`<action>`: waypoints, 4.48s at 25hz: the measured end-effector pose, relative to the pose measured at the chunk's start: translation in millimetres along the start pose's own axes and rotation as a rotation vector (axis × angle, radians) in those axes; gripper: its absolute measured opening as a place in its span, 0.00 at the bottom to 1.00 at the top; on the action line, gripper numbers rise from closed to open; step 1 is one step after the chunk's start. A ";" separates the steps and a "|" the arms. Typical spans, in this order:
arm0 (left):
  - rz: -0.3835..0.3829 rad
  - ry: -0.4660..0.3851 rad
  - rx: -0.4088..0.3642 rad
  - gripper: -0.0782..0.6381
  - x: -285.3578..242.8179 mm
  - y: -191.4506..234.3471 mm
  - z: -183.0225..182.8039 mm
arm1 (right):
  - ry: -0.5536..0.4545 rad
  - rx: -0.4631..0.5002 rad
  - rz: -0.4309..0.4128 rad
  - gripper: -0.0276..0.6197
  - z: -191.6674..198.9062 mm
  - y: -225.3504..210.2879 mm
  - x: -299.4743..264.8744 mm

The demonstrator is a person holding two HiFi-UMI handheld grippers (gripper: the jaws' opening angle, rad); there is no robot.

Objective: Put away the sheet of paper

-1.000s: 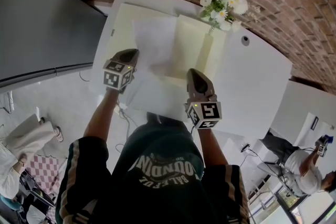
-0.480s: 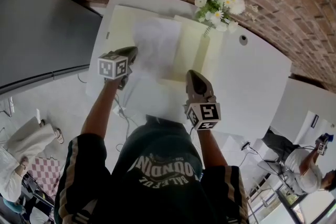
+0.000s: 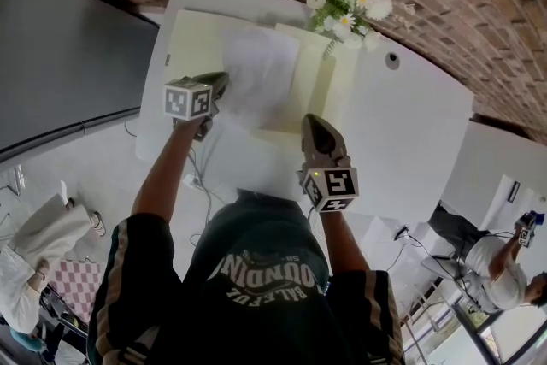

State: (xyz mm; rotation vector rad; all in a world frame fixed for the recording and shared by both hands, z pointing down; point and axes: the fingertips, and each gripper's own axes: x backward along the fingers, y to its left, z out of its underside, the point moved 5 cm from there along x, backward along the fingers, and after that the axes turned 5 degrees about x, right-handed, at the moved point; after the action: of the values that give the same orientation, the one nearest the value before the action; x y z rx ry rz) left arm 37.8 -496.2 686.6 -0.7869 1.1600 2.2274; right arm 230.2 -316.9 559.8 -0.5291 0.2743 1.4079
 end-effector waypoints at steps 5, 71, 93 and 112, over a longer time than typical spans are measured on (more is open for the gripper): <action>0.026 0.027 0.001 0.13 -14.8 -8.8 0.4 | 0.000 -0.009 0.014 0.04 2.2 -8.0 4.8; 0.130 -0.016 -0.165 0.39 -48.4 -73.7 11.8 | -0.032 -0.028 0.080 0.04 17.5 1.9 45.8; 0.065 -0.340 -0.570 0.12 175.4 -162.8 124.1 | -0.240 0.207 0.018 0.04 -17.8 116.7 154.7; 0.065 -0.399 -0.580 0.12 245.7 -195.7 142.7 | -0.268 0.234 0.015 0.04 -29.9 156.8 202.2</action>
State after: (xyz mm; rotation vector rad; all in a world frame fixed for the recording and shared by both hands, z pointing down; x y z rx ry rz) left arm -43.3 -235.3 476.0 -0.4708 0.3547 2.6502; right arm 112.1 -146.5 406.9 -0.1438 0.2225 1.4211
